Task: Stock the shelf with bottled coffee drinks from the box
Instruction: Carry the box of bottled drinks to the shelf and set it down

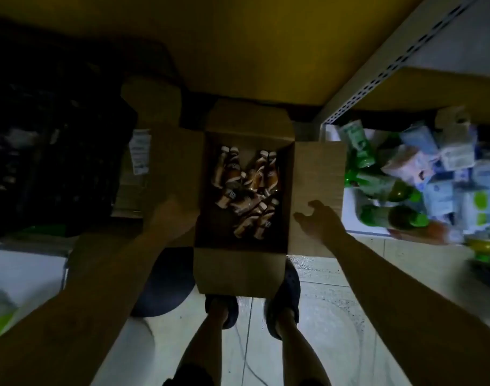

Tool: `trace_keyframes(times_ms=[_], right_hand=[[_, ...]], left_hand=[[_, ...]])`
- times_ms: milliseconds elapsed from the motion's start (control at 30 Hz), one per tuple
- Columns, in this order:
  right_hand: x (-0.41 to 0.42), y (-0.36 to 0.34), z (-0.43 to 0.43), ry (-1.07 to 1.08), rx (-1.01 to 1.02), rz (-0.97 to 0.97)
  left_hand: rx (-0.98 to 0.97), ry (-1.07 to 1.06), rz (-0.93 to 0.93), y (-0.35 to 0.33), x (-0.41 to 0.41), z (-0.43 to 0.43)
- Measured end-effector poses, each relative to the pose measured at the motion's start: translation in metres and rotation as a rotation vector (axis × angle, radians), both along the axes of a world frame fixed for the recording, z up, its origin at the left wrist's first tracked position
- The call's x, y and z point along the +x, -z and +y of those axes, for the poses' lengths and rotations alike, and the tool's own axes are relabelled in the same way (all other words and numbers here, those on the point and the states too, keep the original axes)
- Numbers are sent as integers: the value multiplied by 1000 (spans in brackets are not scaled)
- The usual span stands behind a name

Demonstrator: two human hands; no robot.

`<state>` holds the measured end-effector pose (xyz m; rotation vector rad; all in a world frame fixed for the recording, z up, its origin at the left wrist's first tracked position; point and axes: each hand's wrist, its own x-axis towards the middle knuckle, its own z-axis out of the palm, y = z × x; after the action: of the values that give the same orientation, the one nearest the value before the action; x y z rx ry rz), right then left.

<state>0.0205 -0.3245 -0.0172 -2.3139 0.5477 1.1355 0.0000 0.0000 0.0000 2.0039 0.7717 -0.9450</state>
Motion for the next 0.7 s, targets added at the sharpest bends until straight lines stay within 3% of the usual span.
trace_keyframes(times_ms=[200, 400, 533, 633, 700], right_hand=[[22, 65, -22, 55, -187, -4], [30, 98, -53, 144, -247, -38], [26, 105, -77, 304, -222, -18], [22, 108, -88, 368, -211, -9], [20, 109, -89, 403, -186, -6]], left_hand=[[260, -133, -34, 46, 14, 35], [226, -181, 11, 74, 21, 42], [561, -216, -50, 82, 25, 35], [423, -325, 34, 91, 32, 40], [313, -283, 22, 91, 28, 25]])
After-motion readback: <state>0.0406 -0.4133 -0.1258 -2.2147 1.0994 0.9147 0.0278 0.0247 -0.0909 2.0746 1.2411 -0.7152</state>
